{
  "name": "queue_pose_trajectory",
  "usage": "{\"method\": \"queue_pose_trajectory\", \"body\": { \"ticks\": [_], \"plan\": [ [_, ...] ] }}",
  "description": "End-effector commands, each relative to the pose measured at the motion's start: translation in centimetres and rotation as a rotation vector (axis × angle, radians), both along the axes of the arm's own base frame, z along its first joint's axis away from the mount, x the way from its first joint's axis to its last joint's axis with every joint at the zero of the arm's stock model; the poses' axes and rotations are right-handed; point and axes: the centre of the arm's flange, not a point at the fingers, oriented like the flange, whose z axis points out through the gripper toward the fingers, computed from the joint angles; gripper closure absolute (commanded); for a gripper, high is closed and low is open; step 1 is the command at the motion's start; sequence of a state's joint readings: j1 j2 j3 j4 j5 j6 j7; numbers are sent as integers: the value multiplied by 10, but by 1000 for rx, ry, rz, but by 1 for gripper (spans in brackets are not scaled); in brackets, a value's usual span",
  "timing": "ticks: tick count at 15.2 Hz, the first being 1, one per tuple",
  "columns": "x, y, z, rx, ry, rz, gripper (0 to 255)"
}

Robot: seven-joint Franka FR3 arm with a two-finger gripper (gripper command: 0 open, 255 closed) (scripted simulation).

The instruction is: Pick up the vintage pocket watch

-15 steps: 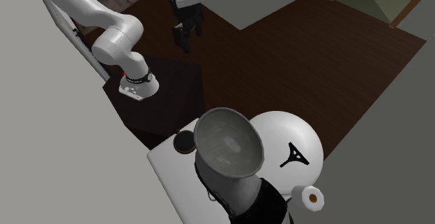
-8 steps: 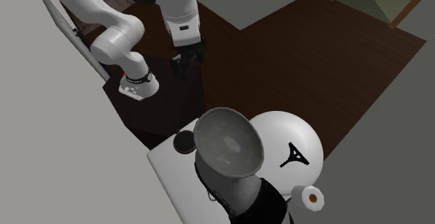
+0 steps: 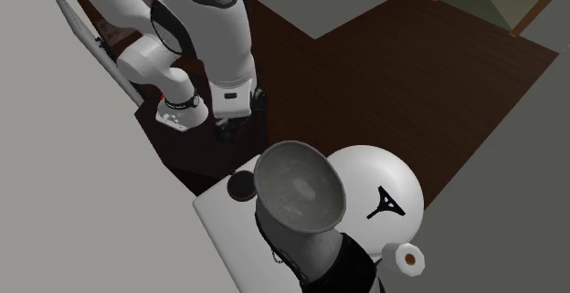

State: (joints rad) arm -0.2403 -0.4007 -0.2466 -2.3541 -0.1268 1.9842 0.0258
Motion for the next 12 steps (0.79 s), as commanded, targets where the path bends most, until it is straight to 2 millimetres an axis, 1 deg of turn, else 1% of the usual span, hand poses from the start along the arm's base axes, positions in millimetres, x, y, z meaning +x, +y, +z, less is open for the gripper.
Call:
{"method": "queue_pose_trajectory", "body": {
  "ticks": [1, 6, 7, 12],
  "plan": [
    [-2, -22, -15, -2, 9, -40, 0],
    [-5, -79, -47, -5, 33, -137, 0],
    [-6, -86, -50, -5, 36, -148, 0],
    [-6, -86, -77, -5, 36, -148, 0]
  ]
}}
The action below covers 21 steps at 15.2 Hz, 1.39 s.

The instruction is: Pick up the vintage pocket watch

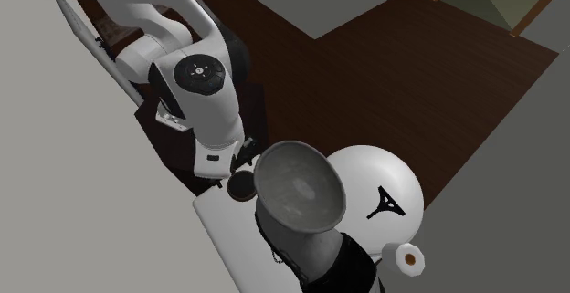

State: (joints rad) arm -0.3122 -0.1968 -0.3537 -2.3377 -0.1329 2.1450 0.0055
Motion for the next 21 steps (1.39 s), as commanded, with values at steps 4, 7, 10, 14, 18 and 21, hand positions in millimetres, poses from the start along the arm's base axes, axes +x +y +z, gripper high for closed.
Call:
{"method": "queue_pose_trajectory", "body": {
  "ticks": [4, 7, 10, 14, 18, 21],
  "plan": [
    [1, 0, -20, 0, 0, 0, 0],
    [0, -1, -19, -1, 0, 0, 255],
    [0, -1, -19, -1, 0, 0, 255],
    [1, 0, -20, 0, 0, 0, 255],
    [1, 0, 1, 0, 0, 0, 255],
    [1, 0, 17, 0, 0, 0, 255]
  ]
}}
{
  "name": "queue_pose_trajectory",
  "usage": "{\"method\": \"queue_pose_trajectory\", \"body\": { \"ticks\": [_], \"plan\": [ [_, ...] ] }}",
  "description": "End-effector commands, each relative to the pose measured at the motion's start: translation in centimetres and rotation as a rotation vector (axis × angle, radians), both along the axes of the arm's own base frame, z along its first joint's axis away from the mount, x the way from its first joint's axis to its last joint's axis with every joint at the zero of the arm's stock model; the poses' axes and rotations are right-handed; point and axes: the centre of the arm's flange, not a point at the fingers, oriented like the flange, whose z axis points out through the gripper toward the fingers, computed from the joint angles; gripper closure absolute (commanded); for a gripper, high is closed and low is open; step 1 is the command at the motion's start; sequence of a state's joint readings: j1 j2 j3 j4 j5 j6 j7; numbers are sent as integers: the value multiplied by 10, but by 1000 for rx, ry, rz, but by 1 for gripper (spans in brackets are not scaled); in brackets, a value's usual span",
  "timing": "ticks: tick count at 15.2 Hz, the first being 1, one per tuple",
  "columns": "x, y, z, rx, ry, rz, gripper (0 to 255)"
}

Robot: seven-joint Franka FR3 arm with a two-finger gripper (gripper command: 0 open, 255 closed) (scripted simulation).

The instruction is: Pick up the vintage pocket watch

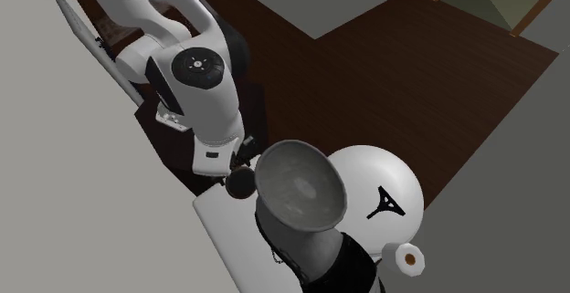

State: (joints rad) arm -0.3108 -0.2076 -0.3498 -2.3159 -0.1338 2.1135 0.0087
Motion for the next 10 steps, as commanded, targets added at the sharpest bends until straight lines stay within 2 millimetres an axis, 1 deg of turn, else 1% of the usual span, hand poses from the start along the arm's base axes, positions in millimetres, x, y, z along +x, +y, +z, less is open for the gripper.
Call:
{"method": "queue_pose_trajectory", "body": {
  "ticks": [1, 8, 10],
  "plan": [
    [-1, 0, 10, 0, 0, 0, 255],
    [-1, 0, 47, 0, 0, 0, 255],
    [-1, 0, 48, 0, 0, 0, 255]
  ]
}}
